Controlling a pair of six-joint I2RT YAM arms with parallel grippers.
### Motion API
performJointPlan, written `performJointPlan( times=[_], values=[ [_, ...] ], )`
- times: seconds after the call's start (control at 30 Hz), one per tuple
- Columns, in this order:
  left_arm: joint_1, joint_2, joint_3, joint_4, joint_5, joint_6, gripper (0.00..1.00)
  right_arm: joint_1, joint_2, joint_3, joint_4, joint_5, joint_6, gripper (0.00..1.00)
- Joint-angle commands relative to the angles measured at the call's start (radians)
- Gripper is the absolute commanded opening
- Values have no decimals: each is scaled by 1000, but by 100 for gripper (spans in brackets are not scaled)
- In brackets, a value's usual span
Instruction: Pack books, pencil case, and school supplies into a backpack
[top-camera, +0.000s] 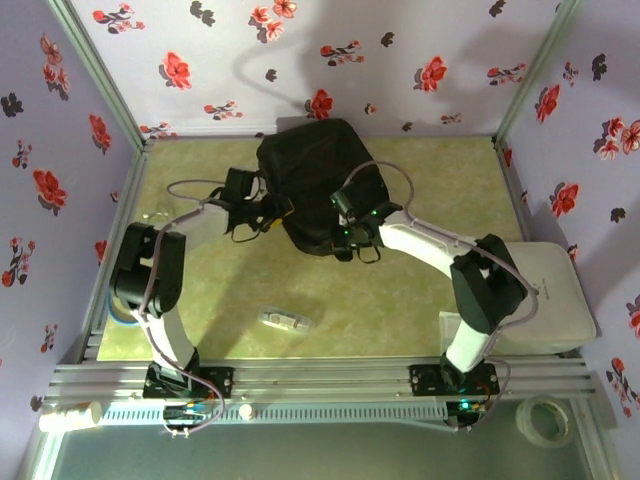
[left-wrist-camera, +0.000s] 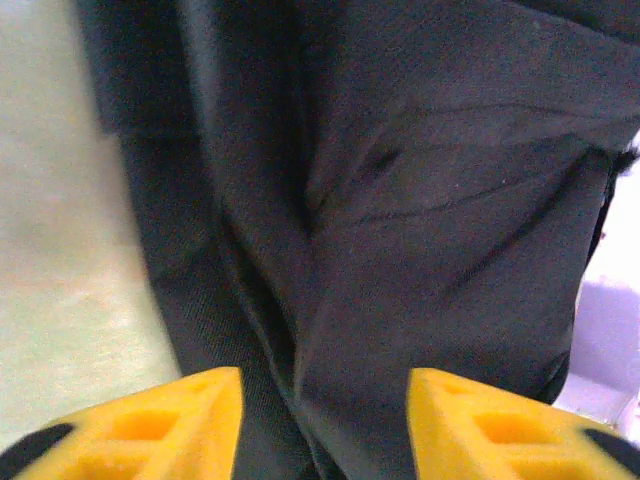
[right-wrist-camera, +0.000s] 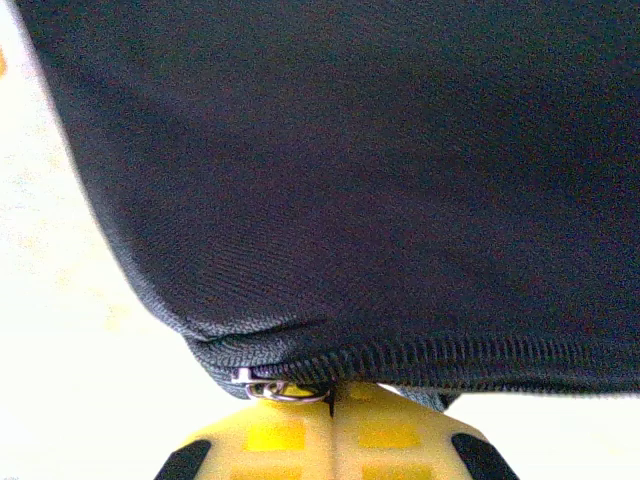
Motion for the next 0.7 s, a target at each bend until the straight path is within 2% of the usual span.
performJointPlan(
  times=[0.0,0.17,0.3,0.47,0.67],
  values=[
    [1,-103,-56,17,26,-14,55,6,61,63,116,-118,-40,0],
    [-18,-142,-161,173,74,-184,57,17,109,103,152,-159,-23,0],
    [-50,-118,-189,261,69,-301,53,17,101,87,159,-158,-24,0],
    [-63,-51,-169,292,45,-347,48,17,86,66,153,-155,-34,0],
    [-66,6,-105,231,10,-309,45,17,75,44,164,-149,-30,0]
  ],
)
